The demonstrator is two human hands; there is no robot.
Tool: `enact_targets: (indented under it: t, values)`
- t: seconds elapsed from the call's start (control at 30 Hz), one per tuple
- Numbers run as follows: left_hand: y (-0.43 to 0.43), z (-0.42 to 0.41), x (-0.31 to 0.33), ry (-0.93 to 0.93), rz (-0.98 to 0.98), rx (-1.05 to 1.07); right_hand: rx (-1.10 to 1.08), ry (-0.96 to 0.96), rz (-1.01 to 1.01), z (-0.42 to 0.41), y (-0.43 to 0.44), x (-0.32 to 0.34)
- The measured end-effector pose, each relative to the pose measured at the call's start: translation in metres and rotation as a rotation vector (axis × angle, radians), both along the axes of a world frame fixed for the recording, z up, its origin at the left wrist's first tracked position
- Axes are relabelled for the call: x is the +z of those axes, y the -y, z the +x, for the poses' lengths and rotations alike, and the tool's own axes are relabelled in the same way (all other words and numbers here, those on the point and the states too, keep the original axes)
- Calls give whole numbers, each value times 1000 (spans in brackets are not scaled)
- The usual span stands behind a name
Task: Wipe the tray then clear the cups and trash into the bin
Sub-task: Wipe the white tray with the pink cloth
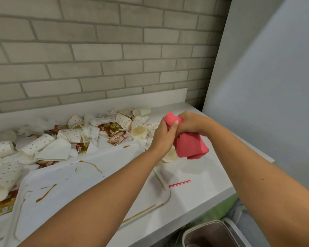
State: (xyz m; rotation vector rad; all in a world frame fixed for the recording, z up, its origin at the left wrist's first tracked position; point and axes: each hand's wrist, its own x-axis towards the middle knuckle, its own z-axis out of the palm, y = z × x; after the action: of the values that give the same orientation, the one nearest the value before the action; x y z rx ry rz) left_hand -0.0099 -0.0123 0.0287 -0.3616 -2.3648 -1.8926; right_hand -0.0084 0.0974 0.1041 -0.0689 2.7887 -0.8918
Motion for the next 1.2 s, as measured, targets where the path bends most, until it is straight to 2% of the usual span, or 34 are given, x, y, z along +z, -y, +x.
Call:
enact_targets:
  t: [0.07, 0.2, 0.3, 0.37, 0.43, 0.5, 0.57, 0.63, 0.8, 0.93, 1.07, 1.2]
  values:
    - [15, -3, 4, 104, 146, -17, 90, 11, -111, 3, 12, 2]
    - [46, -4, 16, 134, 313, 60, 195, 52, -491, 3, 42, -6]
    - [74, -6, 20, 206, 440, 156, 180, -14, -627, -2, 69, -21]
    - [95, -5, 21, 287, 475, 293, 186, -199, -581, -6, 90, -29]
    - [112, -2, 19, 371, 507, 386, 288, -396, -371, -8, 111, -36]
    - [130, 0, 16, 470, 562, 404, 368, -466, -202, -7, 136, -44]
    - [146, 2, 16, 537, 587, 359, 383, -451, -173, -6, 156, -53]
    - [163, 6, 19, 574, 490, 333, 398, -440, -202, -6, 168, -60]
    - [213, 26, 14, 610, 98, 296, 439, -395, -215, -13, 186, -68]
    - [261, 45, -15, 473, -177, 606, 402, -290, -141, -22, 194, -76]
    - [312, 76, -56, 340, -546, 830, 441, -180, 52, -29, 199, -91]
    - [331, 95, -84, 306, -672, 970, 480, -145, 111, -32, 203, -126]
